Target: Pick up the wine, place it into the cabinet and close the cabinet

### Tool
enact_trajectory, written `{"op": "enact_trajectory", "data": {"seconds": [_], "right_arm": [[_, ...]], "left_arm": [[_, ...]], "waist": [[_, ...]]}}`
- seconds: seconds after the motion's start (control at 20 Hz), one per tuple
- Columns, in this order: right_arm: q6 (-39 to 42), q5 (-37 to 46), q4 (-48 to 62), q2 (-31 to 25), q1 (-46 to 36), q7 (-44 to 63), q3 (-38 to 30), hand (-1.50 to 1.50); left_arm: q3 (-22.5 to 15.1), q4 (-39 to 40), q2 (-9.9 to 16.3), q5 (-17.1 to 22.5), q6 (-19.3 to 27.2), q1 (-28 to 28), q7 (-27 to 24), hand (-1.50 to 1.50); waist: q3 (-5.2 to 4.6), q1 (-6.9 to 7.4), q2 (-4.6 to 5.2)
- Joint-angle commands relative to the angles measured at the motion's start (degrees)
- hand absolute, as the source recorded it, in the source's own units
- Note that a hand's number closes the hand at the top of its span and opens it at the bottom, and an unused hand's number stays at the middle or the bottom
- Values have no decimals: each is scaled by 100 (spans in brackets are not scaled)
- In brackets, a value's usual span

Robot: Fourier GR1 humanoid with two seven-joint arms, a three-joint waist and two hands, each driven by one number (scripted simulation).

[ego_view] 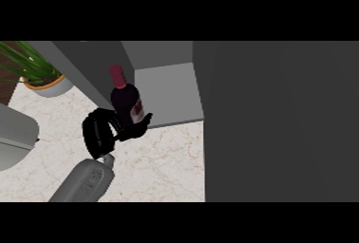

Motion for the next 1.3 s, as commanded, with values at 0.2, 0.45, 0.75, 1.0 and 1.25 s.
{"op": "enact_trajectory", "data": {"seconds": [0.2,0.45,0.75,1.0,1.25], "right_arm": [[-54,-176,-182,-73,-18,139,-60,-150],[-77,-233,-145,-19,-66,121,1,-150],[-104,-237,-84,4,-105,174,99,-150],[-23,-353,-212,-67,110,165,54,-150],[-180,-208,-247,-38,-56,227,54,-150]], "left_arm": [[-60,972,-342,-400,-961,-1225,807,-150],[-38,898,-445,-569,-1028,-1286,1150,-150],[-203,494,-836,-491,-868,-1296,1129,-150],[-100,248,-848,-235,-782,-1304,1032,-150],[-84,31,-1006,-110,-516,-1341,829,-150]], "waist": [[-133,-240,208],[-142,-205,220],[-165,-129,215],[-168,-93,159],[-181,15,151]]}}
